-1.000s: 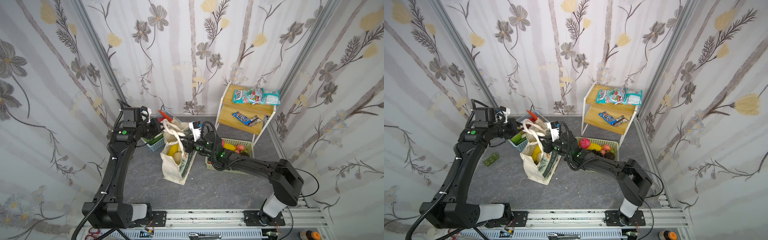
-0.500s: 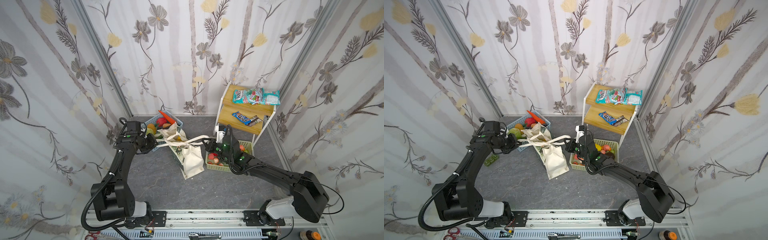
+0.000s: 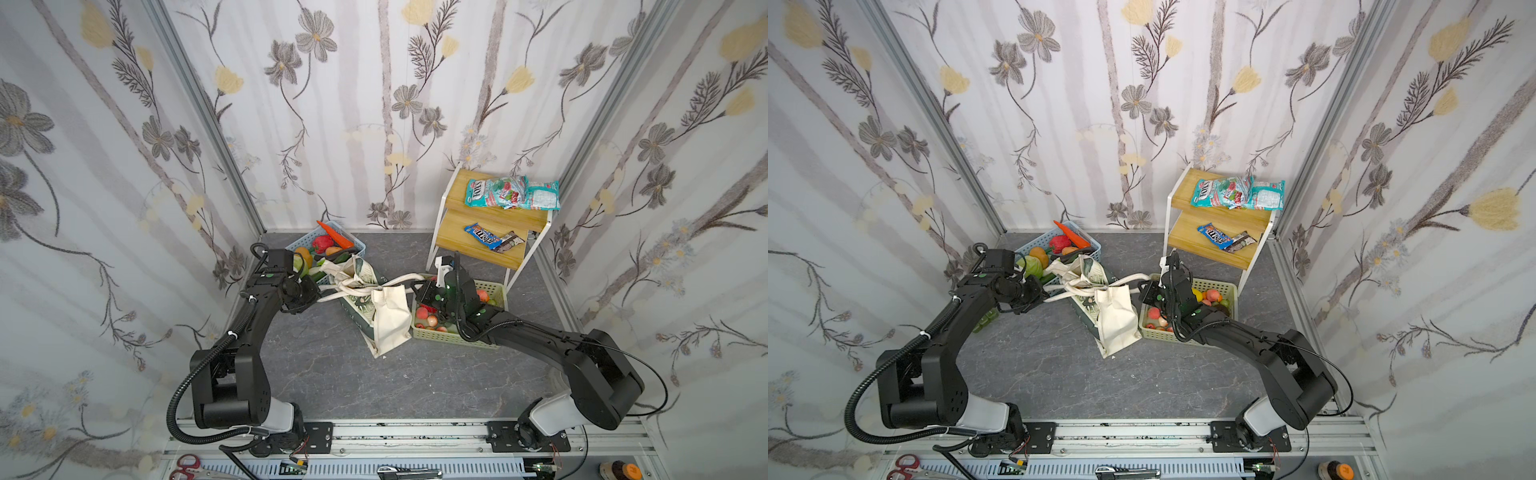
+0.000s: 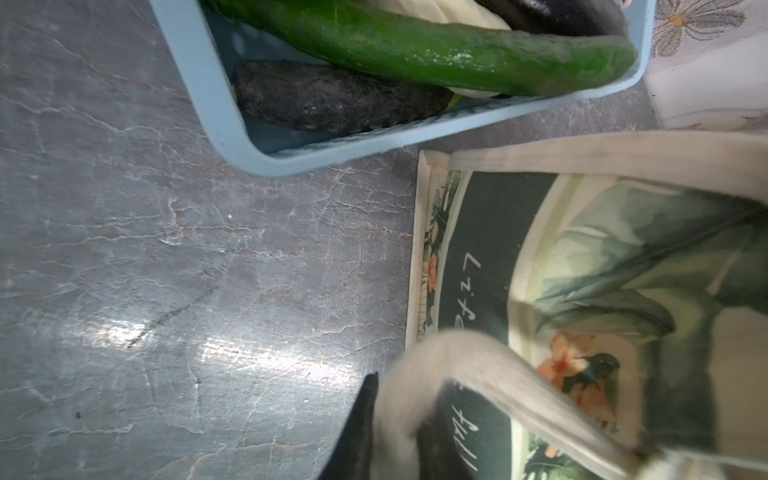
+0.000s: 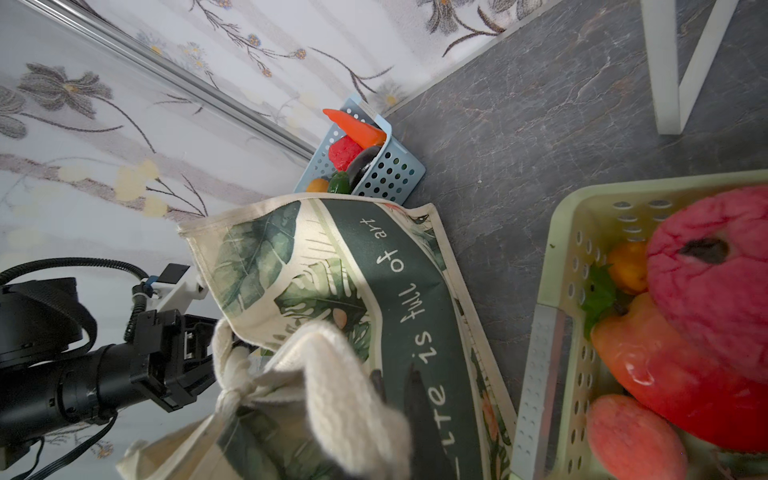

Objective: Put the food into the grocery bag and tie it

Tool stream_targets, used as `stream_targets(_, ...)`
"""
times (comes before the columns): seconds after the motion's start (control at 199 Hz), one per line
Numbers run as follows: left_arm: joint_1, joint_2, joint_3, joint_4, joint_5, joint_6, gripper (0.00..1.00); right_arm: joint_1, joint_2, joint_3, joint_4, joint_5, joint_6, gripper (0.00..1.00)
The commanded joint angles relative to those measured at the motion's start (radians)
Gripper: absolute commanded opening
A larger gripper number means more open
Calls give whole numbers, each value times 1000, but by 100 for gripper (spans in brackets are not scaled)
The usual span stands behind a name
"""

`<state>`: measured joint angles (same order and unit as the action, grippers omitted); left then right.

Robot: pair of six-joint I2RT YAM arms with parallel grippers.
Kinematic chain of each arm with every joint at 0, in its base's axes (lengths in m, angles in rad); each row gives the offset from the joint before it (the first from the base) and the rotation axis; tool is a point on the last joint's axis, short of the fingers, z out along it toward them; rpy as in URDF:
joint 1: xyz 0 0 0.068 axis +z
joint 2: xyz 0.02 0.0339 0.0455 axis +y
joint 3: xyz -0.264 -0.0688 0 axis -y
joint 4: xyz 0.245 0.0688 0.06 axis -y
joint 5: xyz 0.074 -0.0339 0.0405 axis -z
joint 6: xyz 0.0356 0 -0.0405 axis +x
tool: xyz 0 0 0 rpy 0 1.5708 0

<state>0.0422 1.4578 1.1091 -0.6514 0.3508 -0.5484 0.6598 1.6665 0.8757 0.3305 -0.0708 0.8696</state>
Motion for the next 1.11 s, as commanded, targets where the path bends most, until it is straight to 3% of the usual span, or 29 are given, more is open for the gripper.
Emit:
stream_targets(0.0, -4, -25, 42, -41, -108, 13, 52, -15, 4, 46, -98, 48, -49, 11)
stream_targets(0.12, -2, -65, 107, -102, -124, 43, 67, -61, -4, 60, -131, -31, -66, 26)
stream_targets(0.261, 4, -109, 160, -149, -107, 72, 74, -104, -4, 77, -154, -161, -125, 43)
stream_targets(0.401, 11, -131, 193, -156, 9, 96, 78, -116, 2, 127, -230, -255, -196, 48)
stream_targets(0.497, 27, -142, 186, -99, 181, 78, 81, -122, -9, 154, -274, -311, -229, 50)
stream_targets(0.542, 30, -148, 190, -84, 200, 59, 81, -127, -19, 161, -289, -341, -241, 53)
stream_targets(0.752, 38, -163, 253, -114, 50, 76, 84, -187, -123, 124, -314, -520, -292, 66)
stream_targets(0.787, 39, -163, 264, -118, 18, 83, 88, -197, -147, 115, -327, -524, -306, 67)
stream_targets(0.828, 39, -159, 275, -125, -25, 98, 99, -206, -174, 108, -342, -525, -325, 67)
stream_targets(0.858, 39, -158, 279, -124, -62, 105, 100, -216, -195, 103, -352, -516, -333, 68)
stream_targets(0.918, 38, -151, 271, -103, -155, 121, 100, -245, -241, 86, -368, -463, -344, 73)
stream_targets(0.928, 39, -149, 268, -98, -171, 123, 100, -251, -247, 83, -369, -452, -350, 78)
stream_targets(0.938, 39, -145, 265, -92, -193, 125, 100, -257, -254, 81, -374, -440, -355, 93)
stream_targets(0.953, 39, -140, 259, -84, -220, 128, 100, -267, -264, 79, -381, -415, -362, 99)
stream_targets(1.103, 39, -110, 128, 77, -498, 135, 100, -366, -337, 58, -425, -74, -446, 100)
